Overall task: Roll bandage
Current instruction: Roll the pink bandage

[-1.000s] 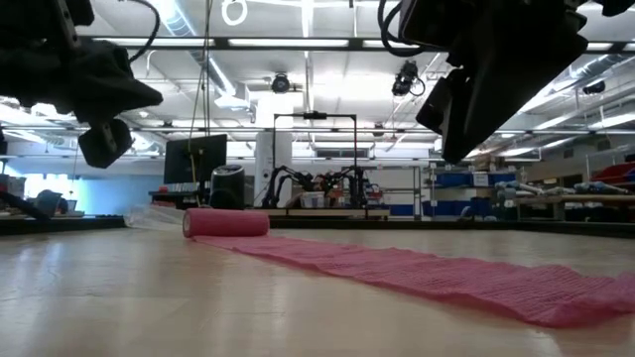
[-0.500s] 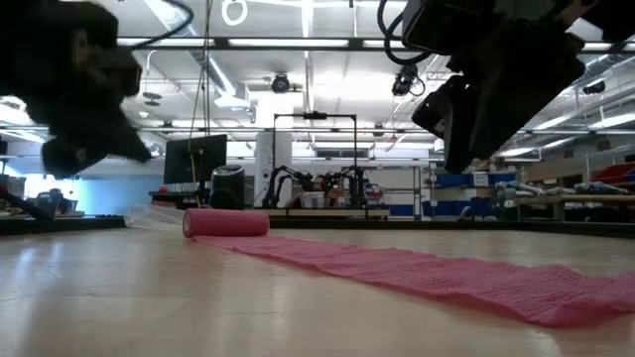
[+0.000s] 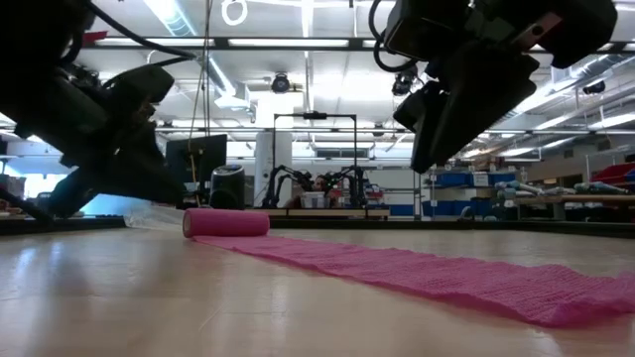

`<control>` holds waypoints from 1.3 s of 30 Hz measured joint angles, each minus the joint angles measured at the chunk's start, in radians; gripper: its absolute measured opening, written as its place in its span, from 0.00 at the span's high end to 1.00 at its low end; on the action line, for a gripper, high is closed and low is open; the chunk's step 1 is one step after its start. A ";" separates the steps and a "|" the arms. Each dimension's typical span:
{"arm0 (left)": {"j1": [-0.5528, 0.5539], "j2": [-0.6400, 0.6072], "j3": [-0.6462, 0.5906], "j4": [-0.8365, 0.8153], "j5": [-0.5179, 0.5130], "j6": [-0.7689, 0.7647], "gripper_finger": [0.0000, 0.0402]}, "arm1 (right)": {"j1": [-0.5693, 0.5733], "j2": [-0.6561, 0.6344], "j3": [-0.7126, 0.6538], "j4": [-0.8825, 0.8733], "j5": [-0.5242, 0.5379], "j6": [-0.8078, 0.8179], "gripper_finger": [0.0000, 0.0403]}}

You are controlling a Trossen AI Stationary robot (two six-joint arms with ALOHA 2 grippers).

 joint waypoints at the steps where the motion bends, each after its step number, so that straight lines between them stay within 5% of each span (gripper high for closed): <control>1: 0.008 0.000 0.000 0.005 -0.013 0.000 0.78 | 0.000 0.000 0.000 0.005 0.000 -0.006 0.67; 13: 0.057 0.004 -0.060 0.088 0.029 -0.052 0.61 | -0.003 0.000 0.000 0.019 0.000 -0.015 0.68; 25: 0.103 0.052 -0.073 0.186 0.084 -0.046 0.61 | -0.007 0.000 0.000 0.024 0.018 -0.050 0.68; 39: 0.129 0.148 -0.072 0.317 0.020 0.001 0.60 | -0.009 0.000 0.000 0.023 0.029 -0.050 0.68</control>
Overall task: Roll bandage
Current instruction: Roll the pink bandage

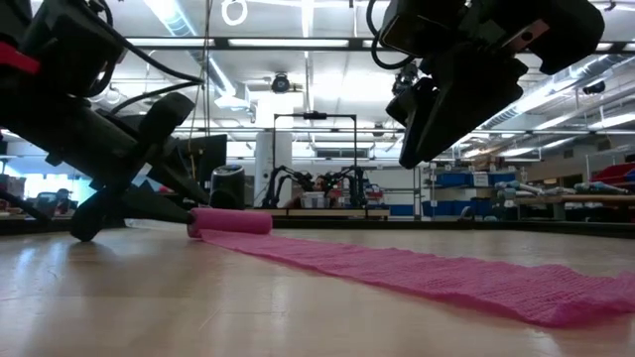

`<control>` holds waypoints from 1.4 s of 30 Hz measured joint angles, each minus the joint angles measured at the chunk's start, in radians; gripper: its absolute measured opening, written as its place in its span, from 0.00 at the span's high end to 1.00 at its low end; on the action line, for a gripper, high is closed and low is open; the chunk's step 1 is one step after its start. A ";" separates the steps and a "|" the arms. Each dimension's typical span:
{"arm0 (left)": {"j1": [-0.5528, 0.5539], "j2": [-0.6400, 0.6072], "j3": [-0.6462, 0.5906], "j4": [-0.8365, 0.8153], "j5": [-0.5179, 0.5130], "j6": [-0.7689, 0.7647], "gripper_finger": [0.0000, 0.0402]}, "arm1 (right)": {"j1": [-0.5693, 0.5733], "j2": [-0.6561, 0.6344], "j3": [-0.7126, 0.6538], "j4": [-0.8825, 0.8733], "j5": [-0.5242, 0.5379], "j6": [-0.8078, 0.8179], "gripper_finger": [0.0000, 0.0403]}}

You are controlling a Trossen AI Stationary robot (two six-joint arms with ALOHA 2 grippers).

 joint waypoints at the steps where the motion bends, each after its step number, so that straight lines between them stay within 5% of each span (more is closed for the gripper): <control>1: 0.001 0.000 0.001 -0.006 0.000 -0.001 0.60 | 0.000 0.000 0.000 0.000 0.001 0.000 0.68; 22: 0.035 0.003 0.010 0.005 0.022 0.060 0.60 | 0.000 0.000 0.000 0.000 0.010 0.000 0.69; 42: 0.185 0.056 0.011 0.085 0.109 0.165 0.61 | -0.002 0.000 0.000 0.042 0.020 -0.009 0.69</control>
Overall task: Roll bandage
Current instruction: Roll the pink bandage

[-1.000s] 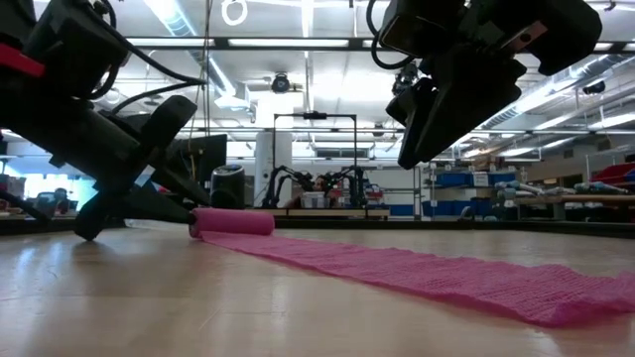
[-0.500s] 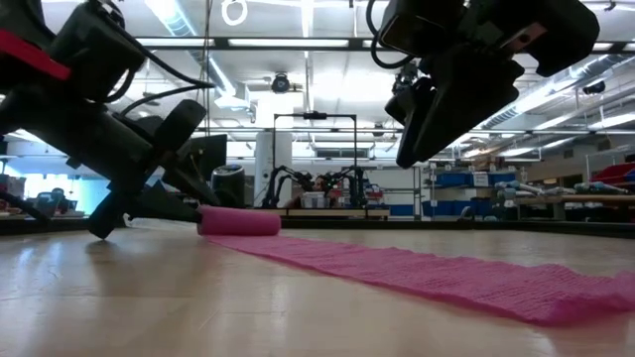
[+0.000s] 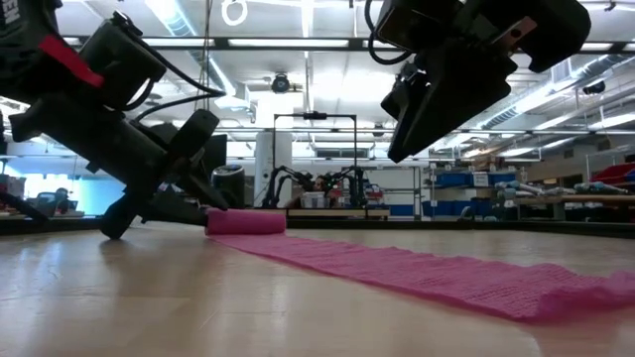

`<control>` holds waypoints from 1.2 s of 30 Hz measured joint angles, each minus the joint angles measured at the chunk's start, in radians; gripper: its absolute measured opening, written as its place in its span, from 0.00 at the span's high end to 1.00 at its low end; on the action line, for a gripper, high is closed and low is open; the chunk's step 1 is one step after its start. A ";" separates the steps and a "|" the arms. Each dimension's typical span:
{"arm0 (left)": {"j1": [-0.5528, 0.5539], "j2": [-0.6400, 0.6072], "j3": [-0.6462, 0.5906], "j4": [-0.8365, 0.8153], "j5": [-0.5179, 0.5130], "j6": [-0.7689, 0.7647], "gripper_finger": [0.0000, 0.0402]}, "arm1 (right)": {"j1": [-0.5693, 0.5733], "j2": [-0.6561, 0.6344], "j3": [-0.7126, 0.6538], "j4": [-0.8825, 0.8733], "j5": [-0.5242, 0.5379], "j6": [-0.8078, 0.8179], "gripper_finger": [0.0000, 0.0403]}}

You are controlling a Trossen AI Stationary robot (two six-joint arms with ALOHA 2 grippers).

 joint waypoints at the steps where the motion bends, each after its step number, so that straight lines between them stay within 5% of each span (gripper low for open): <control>1: 0.004 0.000 0.000 0.002 0.002 0.006 0.61 | 0.000 0.000 0.000 0.003 0.000 0.000 0.69; 17: 0.064 0.102 0.000 0.140 -0.008 0.197 0.62 | 0.000 0.000 0.000 0.014 0.000 0.000 0.68; 23: 0.066 0.105 -0.002 0.156 0.000 0.302 0.79 | 0.000 0.000 0.000 0.019 0.000 0.000 0.68; 27: 0.070 0.107 -0.005 0.222 -0.012 0.457 0.96 | 0.000 0.000 0.000 0.029 0.000 0.000 0.69; 36: 0.068 0.105 -0.005 0.518 -0.022 0.874 0.96 | 0.021 0.000 0.000 0.023 -0.009 0.000 0.70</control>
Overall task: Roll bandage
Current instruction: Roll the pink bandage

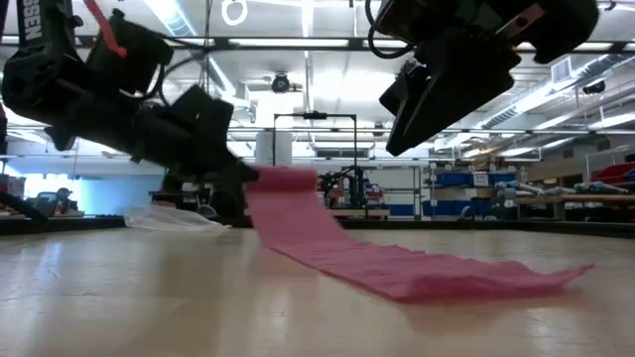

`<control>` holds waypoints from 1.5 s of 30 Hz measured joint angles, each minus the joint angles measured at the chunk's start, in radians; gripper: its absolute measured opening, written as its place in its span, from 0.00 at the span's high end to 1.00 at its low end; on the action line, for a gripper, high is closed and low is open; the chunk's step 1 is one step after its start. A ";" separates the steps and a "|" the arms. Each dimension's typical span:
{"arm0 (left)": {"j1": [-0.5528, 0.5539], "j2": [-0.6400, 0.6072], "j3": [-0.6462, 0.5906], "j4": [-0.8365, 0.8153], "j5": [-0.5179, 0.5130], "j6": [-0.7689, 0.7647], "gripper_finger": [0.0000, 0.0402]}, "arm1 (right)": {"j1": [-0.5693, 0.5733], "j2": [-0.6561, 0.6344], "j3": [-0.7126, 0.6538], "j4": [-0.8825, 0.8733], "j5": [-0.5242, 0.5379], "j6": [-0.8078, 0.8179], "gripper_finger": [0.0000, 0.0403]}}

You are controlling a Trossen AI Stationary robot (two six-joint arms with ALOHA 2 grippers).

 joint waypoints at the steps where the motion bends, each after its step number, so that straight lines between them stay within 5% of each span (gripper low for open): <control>1: 0.000 -0.001 0.000 0.043 0.003 0.065 0.96 | 0.005 0.000 0.000 0.000 0.000 0.001 0.70; 6: 0.000 -0.005 0.004 0.141 0.016 0.349 0.96 | 0.048 0.000 0.000 0.000 -0.010 0.040 0.70; 11: 0.022 -0.005 0.005 0.110 -0.010 0.427 0.96 | 0.114 0.004 0.000 0.000 -0.016 0.109 0.69; 21: 0.083 -0.006 0.005 0.075 -0.037 0.435 0.96 | 0.200 0.122 -0.001 0.031 -0.003 0.210 0.71; 28: 0.083 -0.006 0.006 0.054 -0.027 0.431 0.96 | 0.196 0.157 -0.001 0.026 0.176 0.173 0.71; 45: 0.083 -0.006 0.006 0.020 -0.025 0.408 0.96 | 0.196 0.157 -0.001 -0.029 0.166 0.086 0.71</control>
